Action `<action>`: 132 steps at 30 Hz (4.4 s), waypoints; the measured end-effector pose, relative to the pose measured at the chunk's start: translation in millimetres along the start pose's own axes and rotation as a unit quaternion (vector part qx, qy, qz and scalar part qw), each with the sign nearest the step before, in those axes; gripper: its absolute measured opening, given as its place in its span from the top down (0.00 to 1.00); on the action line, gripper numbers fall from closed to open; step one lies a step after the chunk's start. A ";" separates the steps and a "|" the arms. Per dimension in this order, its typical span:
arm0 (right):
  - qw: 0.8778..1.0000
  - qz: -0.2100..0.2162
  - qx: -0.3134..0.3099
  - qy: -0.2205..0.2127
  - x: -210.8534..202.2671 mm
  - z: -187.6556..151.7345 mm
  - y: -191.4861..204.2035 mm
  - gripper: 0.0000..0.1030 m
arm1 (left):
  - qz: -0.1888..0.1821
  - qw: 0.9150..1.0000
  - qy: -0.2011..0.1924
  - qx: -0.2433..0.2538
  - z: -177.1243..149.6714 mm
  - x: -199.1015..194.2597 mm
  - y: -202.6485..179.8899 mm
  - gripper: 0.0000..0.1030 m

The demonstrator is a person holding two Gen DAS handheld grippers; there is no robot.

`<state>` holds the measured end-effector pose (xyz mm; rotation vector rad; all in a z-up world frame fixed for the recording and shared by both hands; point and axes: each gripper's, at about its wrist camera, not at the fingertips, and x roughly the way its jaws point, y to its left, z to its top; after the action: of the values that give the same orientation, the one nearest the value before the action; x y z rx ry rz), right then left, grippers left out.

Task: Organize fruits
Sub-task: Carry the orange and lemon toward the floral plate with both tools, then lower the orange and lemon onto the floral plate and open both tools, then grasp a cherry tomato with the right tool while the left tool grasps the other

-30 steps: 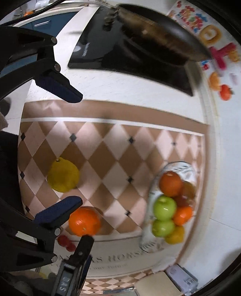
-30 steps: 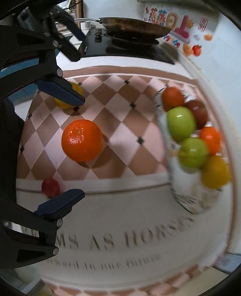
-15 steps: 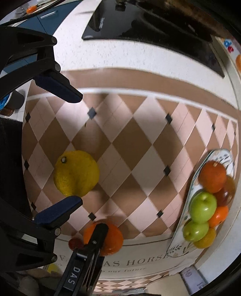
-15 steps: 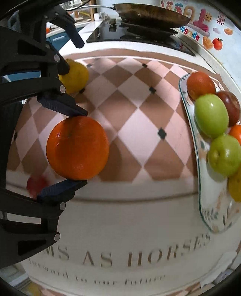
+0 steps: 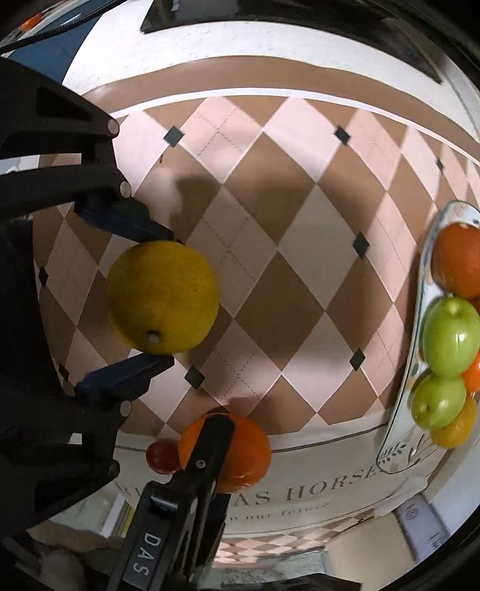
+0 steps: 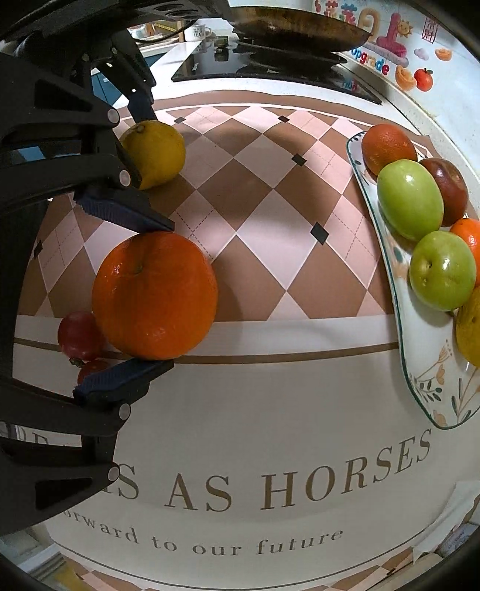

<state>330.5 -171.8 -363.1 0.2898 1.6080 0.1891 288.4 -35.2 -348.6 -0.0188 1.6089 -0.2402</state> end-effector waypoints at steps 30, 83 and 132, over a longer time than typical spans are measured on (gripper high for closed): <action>0.992 -0.001 0.051 -0.114 -86.7 134.0 -41.9 0.35 | -0.004 0.994 -0.106 -0.039 234.7 -113.5 63.1 0.45; 0.976 -0.098 -0.030 -0.190 -158.2 53.6 16.7 0.09 | 0.069 0.975 -0.208 -0.041 95.0 -167.2 28.7 0.12; 0.995 0.061 0.067 -0.030 -35.4 -42.7 -82.5 0.59 | 0.110 0.992 -0.063 -0.027 11.0 -60.9 -36.1 0.00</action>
<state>283.5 -258.6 -351.3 0.4944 1.5474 0.1647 297.7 -62.3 -282.9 0.0993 1.4774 -0.0235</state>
